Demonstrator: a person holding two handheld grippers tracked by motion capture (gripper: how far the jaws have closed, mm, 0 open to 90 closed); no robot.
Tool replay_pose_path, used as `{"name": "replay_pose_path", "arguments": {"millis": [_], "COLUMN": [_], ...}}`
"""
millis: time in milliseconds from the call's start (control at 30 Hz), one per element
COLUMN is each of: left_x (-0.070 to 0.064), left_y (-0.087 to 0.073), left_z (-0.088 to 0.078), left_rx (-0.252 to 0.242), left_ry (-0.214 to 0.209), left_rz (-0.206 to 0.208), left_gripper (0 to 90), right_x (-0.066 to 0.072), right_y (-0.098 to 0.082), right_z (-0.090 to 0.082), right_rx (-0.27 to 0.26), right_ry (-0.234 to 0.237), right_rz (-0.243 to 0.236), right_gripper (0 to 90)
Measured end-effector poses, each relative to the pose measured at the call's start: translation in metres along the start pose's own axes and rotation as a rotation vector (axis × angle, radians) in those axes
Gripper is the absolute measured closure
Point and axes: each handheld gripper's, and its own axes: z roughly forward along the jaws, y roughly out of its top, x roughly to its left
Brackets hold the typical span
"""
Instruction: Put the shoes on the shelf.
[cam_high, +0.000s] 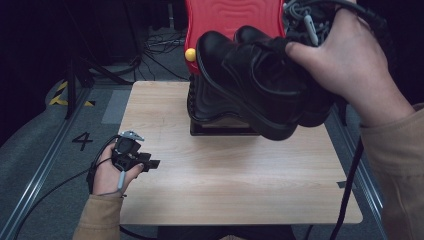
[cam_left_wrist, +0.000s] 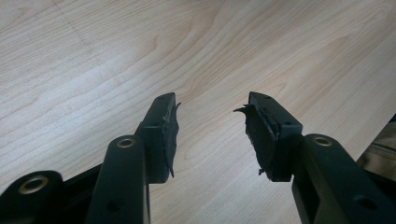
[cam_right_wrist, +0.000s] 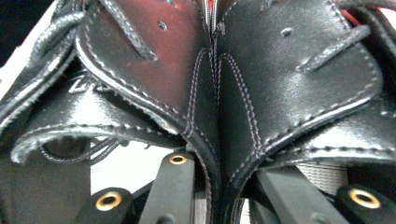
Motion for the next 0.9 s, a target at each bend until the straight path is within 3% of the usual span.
{"name": "replay_pose_path", "arguments": {"millis": [300, 367, 600, 900], "left_x": [0.001, 0.001, 0.005, 0.008], "left_y": [-0.004, -0.006, -0.013, -0.016], "left_z": [-0.001, -0.003, -0.011, -0.009], "left_rx": [0.004, 0.005, -0.009, 0.003], "left_ry": [0.011, 0.013, 0.031, 0.036], "left_rz": [0.001, -0.003, -0.016, -0.024], "left_gripper": [54.3, 54.2, 54.3, 54.2], "right_x": [-0.009, -0.010, -0.016, -0.017], "right_y": [0.057, 0.061, 0.099, 0.129], "right_z": [0.007, 0.007, 0.010, 0.017], "right_rx": [-0.054, -0.058, -0.104, -0.148], "right_ry": [-0.041, -0.042, -0.066, -0.101], "right_rz": [0.088, 0.092, 0.151, 0.187], "right_gripper": [81.9, 81.8, 81.8, 81.8]}}
